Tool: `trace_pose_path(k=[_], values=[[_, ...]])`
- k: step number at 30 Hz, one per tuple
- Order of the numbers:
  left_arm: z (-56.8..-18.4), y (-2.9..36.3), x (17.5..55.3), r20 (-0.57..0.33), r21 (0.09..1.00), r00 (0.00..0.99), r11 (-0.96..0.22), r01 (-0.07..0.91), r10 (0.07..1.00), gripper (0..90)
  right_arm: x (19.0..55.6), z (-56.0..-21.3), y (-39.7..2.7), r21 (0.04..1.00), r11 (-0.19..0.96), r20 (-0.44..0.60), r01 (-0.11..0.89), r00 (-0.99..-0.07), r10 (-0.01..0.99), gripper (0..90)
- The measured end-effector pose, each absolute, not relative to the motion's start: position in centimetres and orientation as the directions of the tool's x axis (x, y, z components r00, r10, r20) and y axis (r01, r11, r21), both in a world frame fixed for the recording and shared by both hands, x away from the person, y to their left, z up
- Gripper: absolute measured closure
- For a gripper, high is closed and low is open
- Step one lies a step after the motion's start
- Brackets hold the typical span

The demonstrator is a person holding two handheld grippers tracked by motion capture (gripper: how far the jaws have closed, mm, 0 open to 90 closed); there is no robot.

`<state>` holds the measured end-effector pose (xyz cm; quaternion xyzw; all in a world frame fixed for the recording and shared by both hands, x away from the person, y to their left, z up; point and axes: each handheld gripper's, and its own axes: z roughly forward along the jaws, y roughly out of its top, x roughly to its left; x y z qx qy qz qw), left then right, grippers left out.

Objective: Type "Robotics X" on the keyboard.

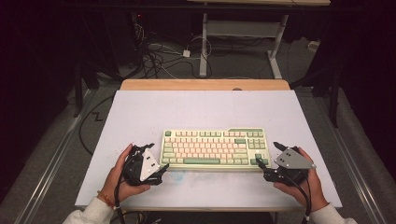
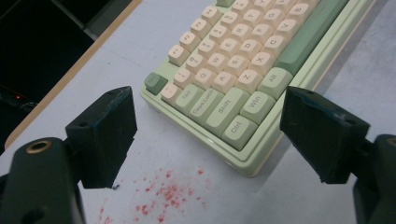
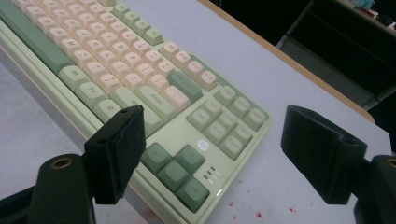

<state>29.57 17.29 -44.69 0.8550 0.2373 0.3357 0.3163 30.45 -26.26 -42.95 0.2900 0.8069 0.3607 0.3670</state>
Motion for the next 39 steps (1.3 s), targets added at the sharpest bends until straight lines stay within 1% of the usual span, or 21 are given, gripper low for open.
trace_pose_path(k=[16, 32, 39], values=[[-45.6, 19.2, 29.1, 0.399, 0.697, 0.661, -0.678, 0.232, 0.635, 17.2, 29.9, -43.5, -28.4, 0.8, 0.554, -0.374, 0.232, -0.529, 0.762, 22.1], [-47.2, 21.0, 29.0, 0.36, 0.679, 0.662, -0.671, 0.297, 0.658, 17.2, 29.1, -45.3, -31.5, 0.803, 0.517, -0.339, 0.297, -0.487, 0.805, 21.8], [-47.4, 21.0, 28.9, 0.354, 0.677, 0.663, -0.67, 0.305, 0.659, 17.2, 28.9, -45.7, -31.9, 0.807, 0.5, -0.321, 0.314, -0.478, 0.818, 21.8]])
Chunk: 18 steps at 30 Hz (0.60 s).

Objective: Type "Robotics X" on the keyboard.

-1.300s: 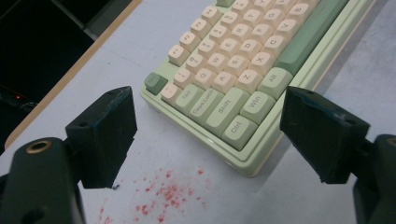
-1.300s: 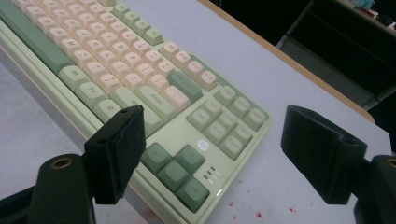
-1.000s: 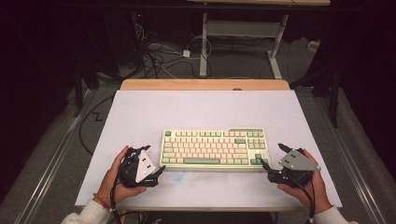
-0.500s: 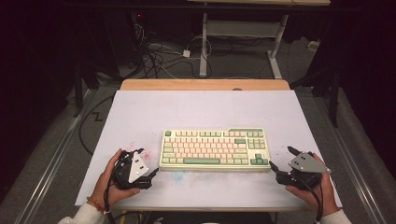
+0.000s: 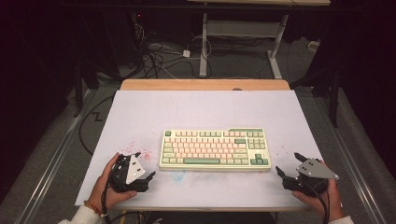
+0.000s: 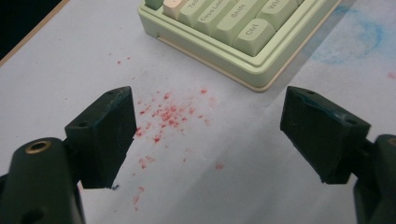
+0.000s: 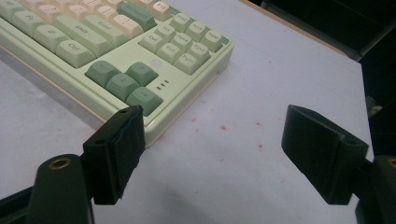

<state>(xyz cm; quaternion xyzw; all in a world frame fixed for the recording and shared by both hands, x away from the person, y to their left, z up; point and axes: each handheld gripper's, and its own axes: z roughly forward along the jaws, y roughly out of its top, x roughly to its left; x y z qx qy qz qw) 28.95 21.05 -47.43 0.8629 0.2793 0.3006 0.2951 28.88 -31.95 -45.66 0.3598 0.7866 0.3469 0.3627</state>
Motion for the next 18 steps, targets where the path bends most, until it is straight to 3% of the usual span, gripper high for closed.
trace_pose_path(k=[18], values=[[-47.67, 20.81, 28.65, 0.343, 0.684, 0.677, -0.668, 0.295, 0.65, 17.2, 28.25, -45.4, -31.23, 0.807, 0.516, -0.34, 0.288, -0.488, 0.804, 21.3]])
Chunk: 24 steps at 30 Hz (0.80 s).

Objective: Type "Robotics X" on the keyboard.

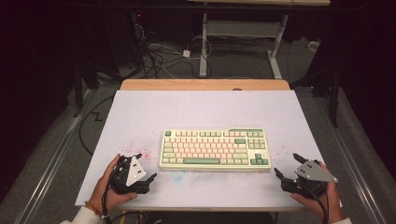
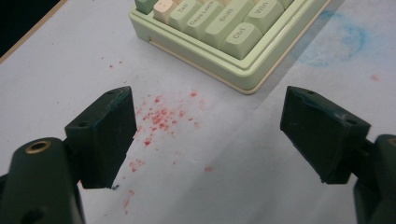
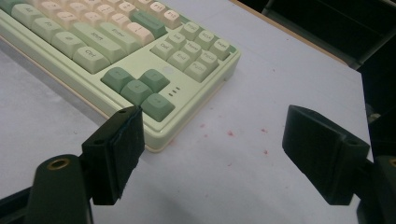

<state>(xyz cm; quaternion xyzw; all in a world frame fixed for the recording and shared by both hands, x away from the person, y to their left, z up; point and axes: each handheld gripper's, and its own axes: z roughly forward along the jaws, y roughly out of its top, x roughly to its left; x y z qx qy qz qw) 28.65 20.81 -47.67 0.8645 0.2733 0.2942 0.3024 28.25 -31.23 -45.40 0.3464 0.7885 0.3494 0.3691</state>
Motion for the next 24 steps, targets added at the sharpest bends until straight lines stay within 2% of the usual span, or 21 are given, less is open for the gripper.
trace_pose_path(k=[24], values=[[-47.75, 20.5, 28.8, 0.341, 0.674, 0.684, -0.675, 0.3, 0.645, 17.0, 28.35, -45.45, -31.23, 0.808, 0.515, -0.337, 0.287, -0.492, 0.803, 21.2]])
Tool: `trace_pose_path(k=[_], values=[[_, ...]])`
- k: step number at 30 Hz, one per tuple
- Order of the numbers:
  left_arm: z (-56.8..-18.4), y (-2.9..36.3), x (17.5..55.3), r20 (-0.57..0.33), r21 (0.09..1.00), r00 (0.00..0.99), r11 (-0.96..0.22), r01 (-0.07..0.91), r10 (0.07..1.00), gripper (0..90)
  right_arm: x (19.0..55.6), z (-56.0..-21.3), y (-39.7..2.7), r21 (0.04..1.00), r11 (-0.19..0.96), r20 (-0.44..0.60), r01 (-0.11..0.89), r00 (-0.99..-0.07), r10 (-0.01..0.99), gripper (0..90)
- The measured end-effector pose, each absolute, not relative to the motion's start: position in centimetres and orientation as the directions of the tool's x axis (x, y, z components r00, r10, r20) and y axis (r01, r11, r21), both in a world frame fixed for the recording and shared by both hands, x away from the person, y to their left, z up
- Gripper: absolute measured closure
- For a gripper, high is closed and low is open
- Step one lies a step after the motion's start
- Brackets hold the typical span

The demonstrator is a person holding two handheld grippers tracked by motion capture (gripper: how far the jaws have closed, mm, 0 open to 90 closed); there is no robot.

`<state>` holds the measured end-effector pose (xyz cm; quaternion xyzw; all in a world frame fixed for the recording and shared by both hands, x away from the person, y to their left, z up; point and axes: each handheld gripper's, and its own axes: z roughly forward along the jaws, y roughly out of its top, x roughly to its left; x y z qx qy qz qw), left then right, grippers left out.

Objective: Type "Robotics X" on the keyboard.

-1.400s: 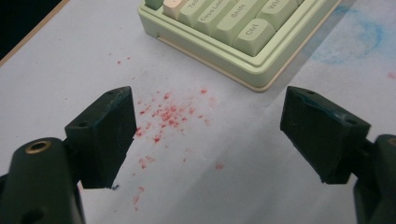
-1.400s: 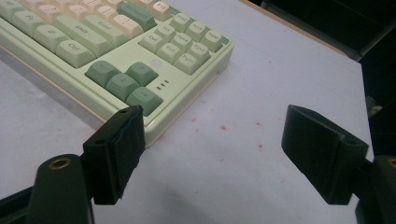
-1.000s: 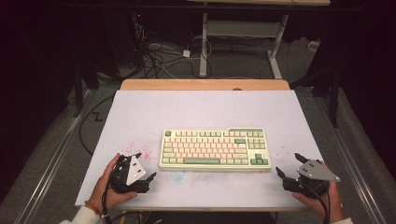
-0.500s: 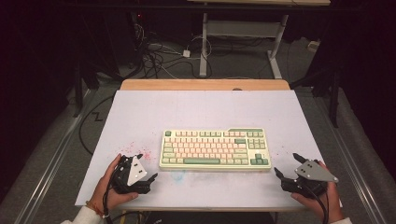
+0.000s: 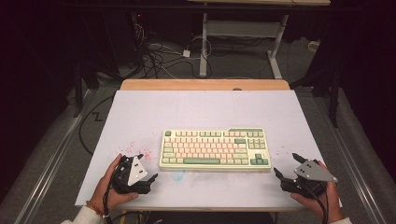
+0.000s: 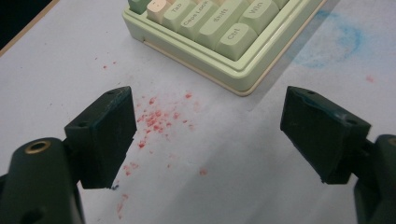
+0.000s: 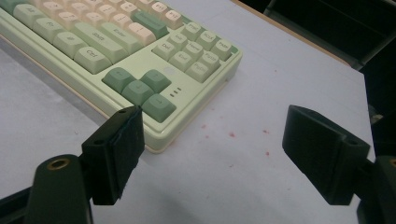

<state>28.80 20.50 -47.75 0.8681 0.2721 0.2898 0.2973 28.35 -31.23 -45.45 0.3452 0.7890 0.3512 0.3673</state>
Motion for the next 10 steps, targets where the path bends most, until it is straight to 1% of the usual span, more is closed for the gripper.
trace_pose_path(k=[10], values=[[-47.71, 20.27, 29.1, 0.342, 0.673, 0.685, -0.676, 0.3, 0.644, 17.0, 28.5, -45.54, -31.41, 0.807, 0.516, -0.338, 0.287, -0.492, 0.802, 21.1]])
